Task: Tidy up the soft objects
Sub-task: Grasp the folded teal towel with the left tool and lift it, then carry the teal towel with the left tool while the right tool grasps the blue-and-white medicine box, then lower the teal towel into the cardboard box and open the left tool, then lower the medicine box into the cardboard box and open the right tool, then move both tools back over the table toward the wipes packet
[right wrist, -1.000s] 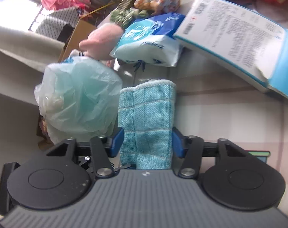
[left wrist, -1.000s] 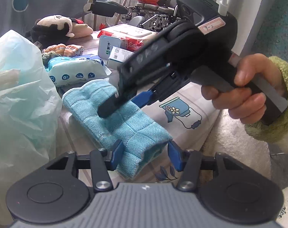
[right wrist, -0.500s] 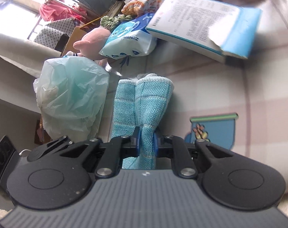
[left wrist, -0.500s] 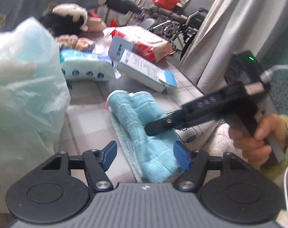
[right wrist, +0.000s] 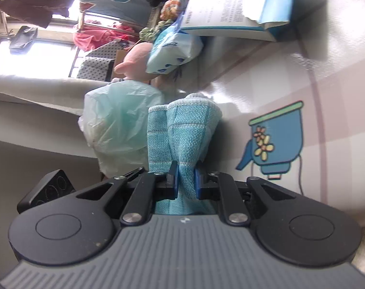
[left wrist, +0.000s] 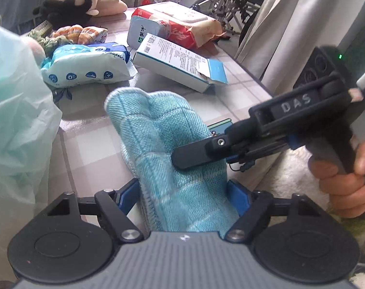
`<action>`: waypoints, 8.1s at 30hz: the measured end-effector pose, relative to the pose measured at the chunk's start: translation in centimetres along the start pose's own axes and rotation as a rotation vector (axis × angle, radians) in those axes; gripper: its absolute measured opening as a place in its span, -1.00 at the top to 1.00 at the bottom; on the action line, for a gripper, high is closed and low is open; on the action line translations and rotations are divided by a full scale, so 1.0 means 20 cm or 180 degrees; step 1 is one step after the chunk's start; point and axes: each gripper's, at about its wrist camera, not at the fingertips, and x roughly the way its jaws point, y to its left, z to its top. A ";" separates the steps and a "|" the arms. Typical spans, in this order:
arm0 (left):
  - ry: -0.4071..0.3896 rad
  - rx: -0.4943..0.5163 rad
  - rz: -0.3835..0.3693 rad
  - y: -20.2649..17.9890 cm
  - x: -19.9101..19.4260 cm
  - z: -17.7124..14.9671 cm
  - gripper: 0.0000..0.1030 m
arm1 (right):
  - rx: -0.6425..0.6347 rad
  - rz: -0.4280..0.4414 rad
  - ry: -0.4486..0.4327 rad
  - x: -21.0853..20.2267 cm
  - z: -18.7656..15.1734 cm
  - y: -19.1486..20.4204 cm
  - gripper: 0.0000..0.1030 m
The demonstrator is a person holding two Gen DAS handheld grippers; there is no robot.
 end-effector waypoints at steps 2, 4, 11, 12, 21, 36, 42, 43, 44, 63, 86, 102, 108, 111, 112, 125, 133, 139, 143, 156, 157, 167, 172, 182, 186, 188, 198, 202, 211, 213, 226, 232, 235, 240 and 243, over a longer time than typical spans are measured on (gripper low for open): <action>0.0024 0.0085 0.0124 -0.03 0.01 0.01 -0.30 | -0.0037 0.0123 0.0050 0.00 0.00 0.02 0.78; 0.0018 0.0134 0.0284 -0.05 0.01 0.01 0.03 | -0.0100 0.0170 0.0076 -0.02 0.01 0.05 0.73; 0.0003 0.0013 0.0424 -0.02 0.00 0.03 0.53 | -0.0427 0.0033 -0.0017 -0.13 0.07 0.15 0.47; 0.0004 -0.0031 0.0416 0.00 0.00 0.03 0.53 | -0.0522 -0.0043 -0.0107 -0.17 0.09 0.17 0.31; -0.0016 -0.0267 0.0340 0.10 -0.02 0.03 0.53 | -0.2157 -0.1632 -0.0567 -0.17 0.36 0.46 -0.85; -0.0084 -0.0275 0.0337 0.11 -0.02 0.02 0.53 | -0.2247 -0.2103 -0.0069 0.09 0.53 0.36 -0.57; -0.0154 -0.0341 0.0346 0.10 -0.04 0.00 0.54 | -0.1451 -0.1842 -0.0186 -0.06 0.39 0.30 -0.51; -0.0161 -0.0362 0.0332 0.10 -0.05 0.00 0.54 | -0.1285 -0.1715 -0.0207 -0.09 0.35 0.28 -0.51; -0.0172 -0.0393 0.0293 0.10 -0.05 0.00 0.54 | -0.1130 -0.1573 -0.0232 -0.12 0.32 0.26 -0.51; -0.1089 -0.0637 0.0291 0.13 -0.80 -0.01 0.55 | -0.0733 0.0330 -0.0389 -0.23 -0.09 0.68 -0.50; -0.0866 -0.1477 0.0966 1.79 -0.93 0.35 0.54 | -0.0676 0.0439 0.0375 1.54 0.79 1.56 -0.50; -0.0095 -0.1184 0.0946 2.12 -0.31 0.55 0.32 | -0.0448 0.0538 0.0091 1.64 1.16 1.35 -0.50; -0.0154 -0.1620 0.0798 2.23 -0.36 0.50 -0.30 | -0.0381 0.0546 0.0134 1.64 1.16 1.29 -0.50; -0.0359 -0.1744 0.0784 2.24 -0.44 0.48 -0.35 | -0.0371 0.0556 0.0137 1.65 1.15 1.30 -0.50; -0.0437 -0.1767 0.0800 2.23 -0.47 0.47 -0.35 | -0.0375 0.0558 0.0134 1.64 1.15 1.30 -0.50; -0.0673 -0.2276 0.0759 2.33 -0.52 0.50 0.15 | -0.0439 0.0634 0.0115 1.59 1.11 1.33 -0.50; -0.0289 -0.2305 0.0735 2.42 -0.29 0.54 0.41 | -0.0395 0.0641 0.0133 1.58 1.12 1.29 -0.50; -0.0270 -0.2289 0.0569 2.43 -0.30 0.55 0.00 | -0.0350 0.0659 0.0151 1.58 1.11 1.26 -0.50; -0.0395 -0.2267 0.0698 2.37 -0.40 0.52 -0.34 | -0.0282 0.0682 0.0134 1.56 1.09 1.26 -0.50; -0.1221 -0.2573 0.1262 2.12 -1.25 0.24 -0.64 | -0.0425 0.0541 0.0150 1.47 0.84 1.65 -0.50; -0.1274 -0.2624 0.1373 2.11 -1.31 0.21 -0.67 | -0.0437 0.0462 0.0195 1.50 0.82 1.68 -0.50; -0.1315 -0.3057 0.1914 2.17 -1.61 -0.16 -0.68 | -0.0528 -0.0533 0.0957 2.24 0.49 1.75 -0.50; -0.1334 -0.3120 0.2012 2.24 -1.67 -0.30 -0.68 | -0.0611 -0.0990 0.1136 2.61 0.37 1.70 -0.50; -0.1323 -0.3237 0.2021 2.34 -1.68 -0.45 -0.68 | -0.0366 -0.1196 0.0840 2.90 0.37 1.62 -0.60; -0.1321 -0.3238 0.1994 2.35 -1.66 -0.44 -0.68 | -0.0271 -0.1183 0.0907 2.85 0.34 1.60 -0.62; -0.1337 -0.3229 0.1982 2.35 -1.66 -0.45 -0.68 | -0.0223 -0.1219 0.0897 2.82 0.31 1.60 -0.62; -0.1384 -0.3160 0.1967 2.32 -1.65 -0.43 -0.68 | 0.0050 -0.1315 0.1259 2.75 0.12 1.56 -0.70; -0.1412 -0.3250 0.1951 2.31 -1.66 -0.44 -0.68 | 0.0172 -0.1038 0.1290 2.82 0.10 1.56 -0.75; -0.1550 -0.3211 0.1985 2.15 -1.76 -0.44 -0.68 | -0.0041 -0.0696 0.1241 2.56 0.07 1.67 -0.76; -0.1588 -0.3126 0.1973 2.06 -1.78 -0.42 -0.68 | -0.0168 -0.0610 0.1173 2.36 0.09 1.71 -0.76; -0.1836 -0.1541 0.1371 1.03 -1.67 -0.27 -0.97 | -0.1269 0.0106 0.0095 0.71 0.39 1.62 -0.92; -0.1679 -0.0950 0.0899 0.63 -1.32 -0.16 -0.98 | -0.1459 -0.0205 -0.0824 -0.11 0.33 1.17 -0.95; -0.1574 -0.0617 0.0747 0.44 -1.13 -0.08 -0.98 | -0.1423 -0.0434 -0.1094 -0.32 0.27 0.91 -0.95; -0.1375 0.0053 0.0748 0.14 -0.83 0.05 -0.98 | -0.1047 -0.0470 -0.1168 -0.33 0.23 0.52 -0.95; -0.1207 0.0426 0.0845 0.01 -0.65 0.10 -0.95 | -0.1004 -0.0490 -0.1048 -0.18 0.24 0.42 -0.92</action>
